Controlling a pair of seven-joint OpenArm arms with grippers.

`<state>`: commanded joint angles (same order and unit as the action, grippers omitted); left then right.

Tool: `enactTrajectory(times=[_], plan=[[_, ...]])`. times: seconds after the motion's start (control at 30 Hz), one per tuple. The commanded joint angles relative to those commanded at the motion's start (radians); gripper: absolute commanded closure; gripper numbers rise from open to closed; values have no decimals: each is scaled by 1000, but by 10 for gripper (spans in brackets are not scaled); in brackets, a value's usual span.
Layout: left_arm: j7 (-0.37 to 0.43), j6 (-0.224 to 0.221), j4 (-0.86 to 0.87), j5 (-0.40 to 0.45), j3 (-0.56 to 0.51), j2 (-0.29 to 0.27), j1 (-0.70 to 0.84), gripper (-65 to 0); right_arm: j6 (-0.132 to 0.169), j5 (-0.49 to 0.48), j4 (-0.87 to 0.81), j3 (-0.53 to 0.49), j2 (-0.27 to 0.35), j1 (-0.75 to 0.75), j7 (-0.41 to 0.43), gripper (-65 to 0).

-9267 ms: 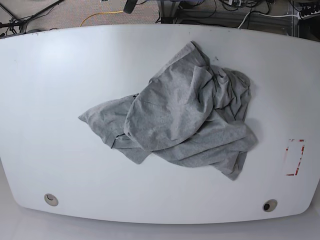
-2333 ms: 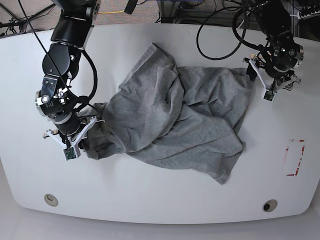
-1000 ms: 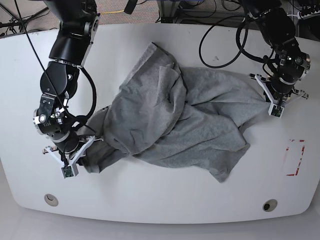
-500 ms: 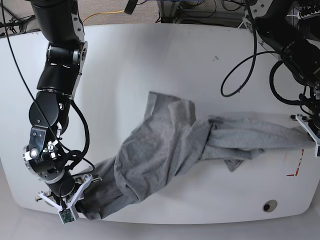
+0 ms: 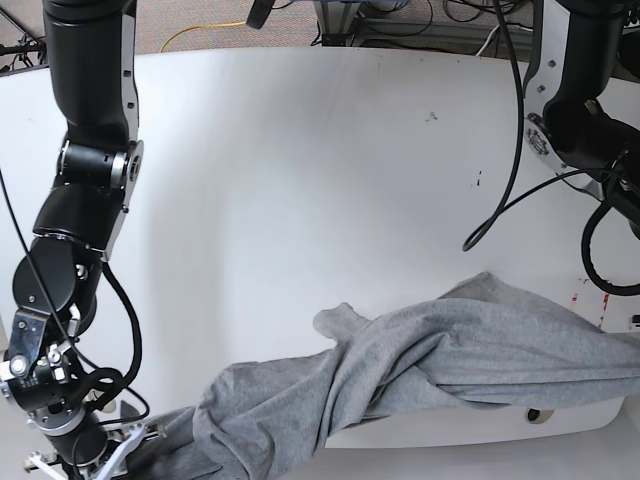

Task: Fold the T-shirt properly
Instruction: 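Lift the shirt with the right gripper and drag it across the table, then reach the left gripper to the shirt's other end and grasp it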

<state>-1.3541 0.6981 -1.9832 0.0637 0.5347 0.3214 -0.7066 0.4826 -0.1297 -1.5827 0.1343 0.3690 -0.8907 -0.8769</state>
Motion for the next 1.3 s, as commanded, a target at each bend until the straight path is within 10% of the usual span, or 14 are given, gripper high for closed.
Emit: enactTrajectory(times=[0.73, 1.3], plan=[[150, 0, 2, -9, 138, -77, 586, 0, 0, -3, -241, 210, -147, 712, 5, 0], [282, 0, 11, -9, 209, -80, 919, 0, 2, -5, -241, 321, -227, 953, 6, 0]])
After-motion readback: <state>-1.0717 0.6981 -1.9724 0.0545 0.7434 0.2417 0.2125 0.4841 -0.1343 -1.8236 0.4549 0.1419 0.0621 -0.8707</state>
